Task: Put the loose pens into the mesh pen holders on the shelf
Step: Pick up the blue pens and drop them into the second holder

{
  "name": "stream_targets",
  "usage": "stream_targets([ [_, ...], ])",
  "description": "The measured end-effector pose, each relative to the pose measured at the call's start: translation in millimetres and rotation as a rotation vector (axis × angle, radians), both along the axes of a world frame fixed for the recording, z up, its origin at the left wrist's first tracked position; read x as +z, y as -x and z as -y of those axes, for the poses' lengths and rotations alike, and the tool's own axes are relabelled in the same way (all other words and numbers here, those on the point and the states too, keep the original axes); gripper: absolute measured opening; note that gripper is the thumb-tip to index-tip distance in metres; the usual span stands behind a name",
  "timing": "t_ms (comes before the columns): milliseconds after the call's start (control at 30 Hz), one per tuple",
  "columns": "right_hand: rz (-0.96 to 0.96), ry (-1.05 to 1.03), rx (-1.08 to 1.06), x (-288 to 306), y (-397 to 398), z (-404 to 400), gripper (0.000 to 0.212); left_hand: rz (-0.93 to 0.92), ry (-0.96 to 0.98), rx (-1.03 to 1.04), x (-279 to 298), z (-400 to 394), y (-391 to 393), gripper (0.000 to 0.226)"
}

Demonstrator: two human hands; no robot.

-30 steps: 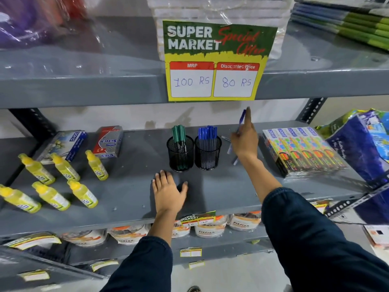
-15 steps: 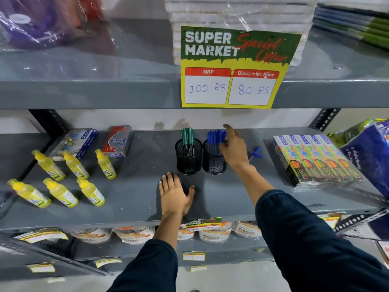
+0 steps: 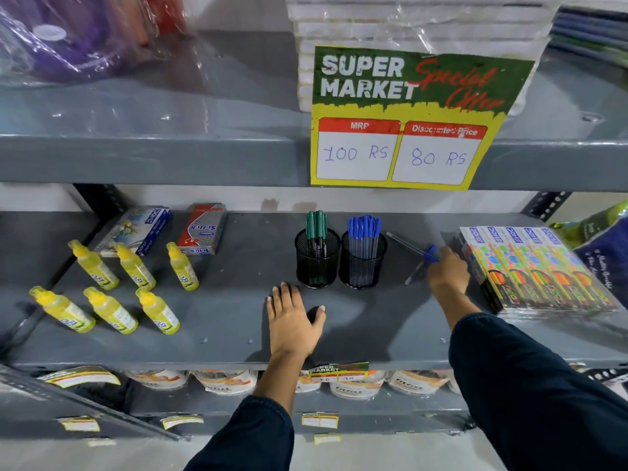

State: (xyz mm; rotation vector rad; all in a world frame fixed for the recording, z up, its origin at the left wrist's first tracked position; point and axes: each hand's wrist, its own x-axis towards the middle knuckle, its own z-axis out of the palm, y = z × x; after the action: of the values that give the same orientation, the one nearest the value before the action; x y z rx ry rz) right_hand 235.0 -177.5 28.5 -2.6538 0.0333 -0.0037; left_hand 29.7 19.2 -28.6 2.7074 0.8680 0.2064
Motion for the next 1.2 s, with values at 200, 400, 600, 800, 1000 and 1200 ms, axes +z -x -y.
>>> stream_targets([
  [200,-0.049,0.000,0.007,-7,-10,4,0.043,0.004,-0.006,0.003,0,0,0,0.077],
  [400,0.002,-0.080,-0.029,-7,-13,3,0.035,0.006,0.004,-0.001,-1,-1,-1,0.076],
  [600,0.207,-0.331,-0.017,15,-14,-10,0.028,0.002,-0.004,0.002,-1,0,-1,0.076],
  [800,0.376,-0.687,0.082,73,-12,-42,0.016,0.003,-0.008,0.000,-2,0,-1,0.075],
  [1000,0.493,-0.996,0.208,114,3,-66,0.017,0.003,0.014,-0.002,-1,-1,0,0.074],
  [1200,0.354,-0.794,0.322,94,13,-81,0.011,0.009,0.016,-0.002,-1,-1,0,0.074],
])
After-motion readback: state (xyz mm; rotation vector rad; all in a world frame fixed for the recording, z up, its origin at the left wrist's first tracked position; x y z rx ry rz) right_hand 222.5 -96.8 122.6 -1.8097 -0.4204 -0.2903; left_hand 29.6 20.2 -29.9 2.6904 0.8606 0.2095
